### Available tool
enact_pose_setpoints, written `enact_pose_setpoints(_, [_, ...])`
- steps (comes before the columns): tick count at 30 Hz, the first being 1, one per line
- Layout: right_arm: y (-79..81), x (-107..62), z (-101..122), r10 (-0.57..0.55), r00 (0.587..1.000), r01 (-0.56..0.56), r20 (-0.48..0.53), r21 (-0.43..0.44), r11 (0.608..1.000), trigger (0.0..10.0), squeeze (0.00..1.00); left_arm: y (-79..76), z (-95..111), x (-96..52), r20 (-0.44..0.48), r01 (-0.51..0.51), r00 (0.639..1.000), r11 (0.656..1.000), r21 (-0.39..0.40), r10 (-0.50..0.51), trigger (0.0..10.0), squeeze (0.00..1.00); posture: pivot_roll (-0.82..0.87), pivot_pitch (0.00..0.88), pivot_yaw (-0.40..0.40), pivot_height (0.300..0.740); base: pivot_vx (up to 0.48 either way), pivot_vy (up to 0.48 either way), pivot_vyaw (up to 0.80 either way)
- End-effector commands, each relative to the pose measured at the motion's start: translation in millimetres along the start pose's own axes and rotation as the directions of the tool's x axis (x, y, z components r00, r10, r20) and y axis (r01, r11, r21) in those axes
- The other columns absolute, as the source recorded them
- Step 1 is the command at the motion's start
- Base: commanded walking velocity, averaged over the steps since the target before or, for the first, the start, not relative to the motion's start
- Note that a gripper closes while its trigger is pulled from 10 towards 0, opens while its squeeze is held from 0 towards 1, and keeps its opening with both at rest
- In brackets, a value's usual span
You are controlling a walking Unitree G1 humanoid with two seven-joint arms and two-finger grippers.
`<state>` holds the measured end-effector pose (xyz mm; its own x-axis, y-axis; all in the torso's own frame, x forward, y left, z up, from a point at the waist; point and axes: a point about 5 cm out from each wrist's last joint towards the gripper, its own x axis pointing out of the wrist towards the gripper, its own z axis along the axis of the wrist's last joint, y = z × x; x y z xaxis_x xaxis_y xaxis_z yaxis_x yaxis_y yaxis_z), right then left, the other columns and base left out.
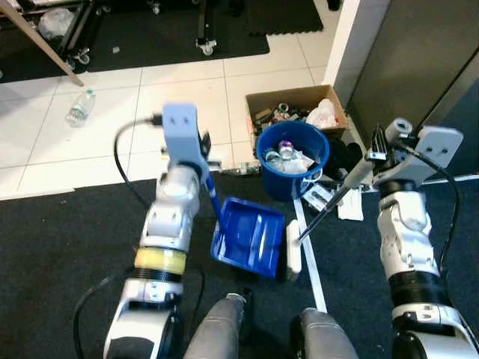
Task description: Sweep floor
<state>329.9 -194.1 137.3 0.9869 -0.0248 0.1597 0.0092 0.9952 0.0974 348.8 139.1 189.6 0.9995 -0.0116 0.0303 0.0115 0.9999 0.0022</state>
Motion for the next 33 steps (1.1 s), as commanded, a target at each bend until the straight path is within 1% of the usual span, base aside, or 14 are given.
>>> enact_pose_setpoints(1, [3.0, -1.7, -0.9, 0.021, 1.000, -0.021, -0.002, -0.026, 0.999, 10.0, 0.00, 3.6, 18.0, -0.3, 0.070, 0.009, 0.997, 1.000, -0.001, -0.009, 10.0, 0.00, -0.07, 0.112, 0.027, 0.740, 0.000, 0.000, 0.00])
enact_pose_setpoints(2, [3.3, -3.2, -3.6, 0.022, 1.000, -0.023, -0.011, -0.034, 0.999, 10.0, 0.00, 3.4, 25.1, -0.3, 0.097, 0.015, 0.995, 1.000, 0.002, -0.015, 10.0, 0.00, -0.07, 0.112, 0.027, 0.740, 0.000, 0.000, 0.00])
enact_pose_setpoints(3, [3.7, -5.7, -6.4, 0.020, 1.000, -0.020, -0.018, -0.034, 0.999, 10.0, 0.00, 2.4, 40.7, -0.7, 0.151, 0.028, 0.988, 1.000, -0.011, -0.026, 10.0, 0.00, -0.07, 0.115, 0.025, 0.740, 0.000, 0.000, 0.00])
enact_pose_setpoints(8, [5.7, -6.0, -0.5, 0.026, 1.000, -0.026, 0.007, -0.048, 0.999, 10.0, 0.00, 1.3, 53.0, -0.6, 0.183, 0.038, 0.983, 0.999, -0.019, -0.034, 10.0, 0.00, -0.07, 0.113, 0.023, 0.740, 0.000, 0.000, 0.00])
enact_pose_setpoints(10, [7.3, -2.2, 13.2, 0.037, 0.998, -0.033, 0.058, -0.070, 0.997, 10.0, 0.00, -0.5, 65.3, -0.4, 0.213, 0.046, 0.976, 0.998, -0.033, -0.038, 10.0, 0.00, -0.07, 0.110, 0.021, 0.740, 0.000, 0.000, 0.00])
enact_pose_setpoints(17, [6.0, 2.9, 29.8, 0.032, 0.993, -0.024, 0.114, -0.067, 0.997, 10.0, 0.00, -4.0, 86.0, -0.6, 0.268, 0.068, 0.962, 0.997, -0.035, -0.056, 10.0, 0.00, -0.07, 0.107, 0.020, 0.740, 0.000, 0.000, 0.00])
enact_pose_setpoints(18, [5.4, 4.0, 31.1, 0.031, 0.993, -0.023, 0.117, -0.069, 0.997, 10.0, 0.00, -16.3, 90.3, -0.2, 0.264, 0.153, 0.954, 0.988, -0.026, -0.141, 10.0, 0.00, -0.07, 0.102, 0.017, 0.740, 0.000, 0.000, 0.00])
enact_pose_setpoints(21, [5.1, 4.4, 31.6, 0.031, 0.993, -0.022, 0.117, -0.070, 0.997, 10.0, 0.00, -21.5, 91.9, -0.2, 0.262, 0.189, 0.949, 0.982, -0.022, -0.177, 10.0, 0.00, -0.07, 0.102, 0.017, 0.740, 0.000, 0.000, 0.00])
enact_pose_setpoints(24, [6.2, 4.7, 30.2, 0.032, 0.993, -0.024, 0.112, -0.073, 0.997, 10.0, 0.00, -31.0, 82.5, -0.3, 0.225, 0.222, 0.951, 0.975, -0.020, -0.212, 10.0, 0.00, -0.07, 0.099, 0.018, 0.740, 0.000, 0.000, 0.00])
enact_pose_setpoints(26, [7.2, 3.5, 30.3, 0.032, 0.993, -0.023, 0.113, -0.080, 0.997, 10.0, 0.00, -51.7, 82.9, -4.4, 0.218, 0.338, 0.927, 0.932, -0.129, -0.306, 10.0, 0.00, -0.08, 0.101, 0.024, 0.740, 0.000, 0.000, 0.00])
enact_pose_setpoints(30, [6.4, 2.5, 29.2, 0.030, 0.994, -0.021, 0.108, -0.083, 0.996, 10.0, 0.00, -53.1, 93.5, -5.3, 0.258, 0.366, 0.910, 0.921, -0.135, -0.324, 10.0, 0.00, -0.08, 0.100, 0.023, 0.740, 0.000, 0.000, 0.00])
enact_pose_setpoints(31, [6.0, 1.9, 28.1, 0.029, 0.994, -0.020, 0.104, -0.083, 0.996, 10.0, 0.00, -50.7, 107.6, -6.8, 0.315, 0.387, 0.888, 0.913, -0.125, -0.334, 10.0, 0.00, -0.08, 0.100, 0.023, 0.740, 0.000, 0.000, 0.00])
enact_pose_setpoints(32, [6.0, 1.9, 28.1, 0.029, 0.994, -0.020, 0.104, -0.083, 0.996, 10.0, 0.00, -50.7, 107.6, -6.8, 0.315, 0.387, 0.888, 0.913, -0.125, -0.334, 10.0, 0.00, -0.08, 0.100, 0.023, 0.740, 0.000, 0.000, 0.00])
enact_pose_setpoints(33, [6.1, 2.0, 28.0, 0.029, 0.994, -0.020, 0.103, -0.082, 0.996, 10.0, 0.00, -47.1, 117.2, -7.7, 0.354, 0.383, 0.876, 0.918, -0.102, -0.326, 10.0, 0.00, -0.08, 0.100, 0.022, 0.740, 0.000, 0.000, 0.00])
